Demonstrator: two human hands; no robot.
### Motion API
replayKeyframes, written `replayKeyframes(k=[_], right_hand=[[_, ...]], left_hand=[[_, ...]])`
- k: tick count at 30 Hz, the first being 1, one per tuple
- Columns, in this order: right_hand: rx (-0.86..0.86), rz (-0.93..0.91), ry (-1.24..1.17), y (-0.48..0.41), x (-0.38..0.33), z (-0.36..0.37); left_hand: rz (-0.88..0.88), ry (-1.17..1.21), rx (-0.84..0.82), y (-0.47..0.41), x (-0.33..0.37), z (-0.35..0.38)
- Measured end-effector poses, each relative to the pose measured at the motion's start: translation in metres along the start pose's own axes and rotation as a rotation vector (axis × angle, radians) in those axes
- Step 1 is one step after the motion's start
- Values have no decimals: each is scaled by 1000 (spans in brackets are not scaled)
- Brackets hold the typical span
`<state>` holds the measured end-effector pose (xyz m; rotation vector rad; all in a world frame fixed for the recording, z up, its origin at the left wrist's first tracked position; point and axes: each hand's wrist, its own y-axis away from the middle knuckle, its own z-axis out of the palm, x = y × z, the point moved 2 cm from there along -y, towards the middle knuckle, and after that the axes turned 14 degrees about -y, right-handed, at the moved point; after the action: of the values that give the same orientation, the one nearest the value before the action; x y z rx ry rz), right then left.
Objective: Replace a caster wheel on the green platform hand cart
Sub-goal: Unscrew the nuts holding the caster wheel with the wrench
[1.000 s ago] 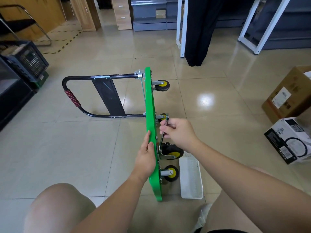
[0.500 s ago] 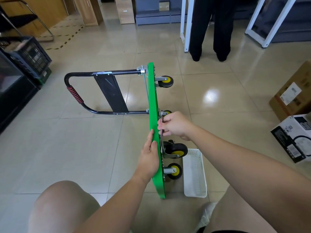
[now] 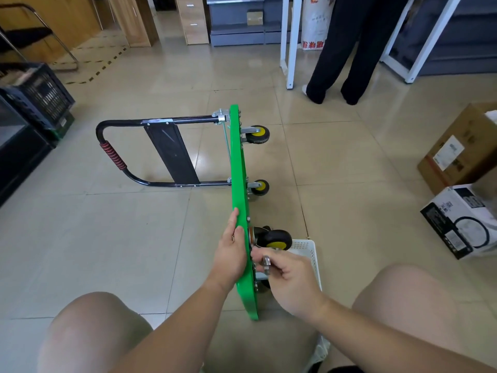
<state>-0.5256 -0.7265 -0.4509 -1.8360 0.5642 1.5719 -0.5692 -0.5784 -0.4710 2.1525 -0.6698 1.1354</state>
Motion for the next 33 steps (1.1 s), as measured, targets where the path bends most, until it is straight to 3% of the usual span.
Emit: replayKeyframes(k=[7,11,20,28,33], right_hand=[[176,62,-156,-35,-29,-11],[111,259,-245,-78,-43,-21],[-133,500,-70,-134,-20,-17],[-196,585,-137,-148,-19,-5],[-126,517,-96,-137,-18,-1]], left_hand=[[-11,-32,7,3,0,0],[-18,-41,-2,5,3,1],[-6,-28,-11,6,6,1],[-19,-40,-3,7,8,-2],[-30,-49,-11,6,6,-2]])
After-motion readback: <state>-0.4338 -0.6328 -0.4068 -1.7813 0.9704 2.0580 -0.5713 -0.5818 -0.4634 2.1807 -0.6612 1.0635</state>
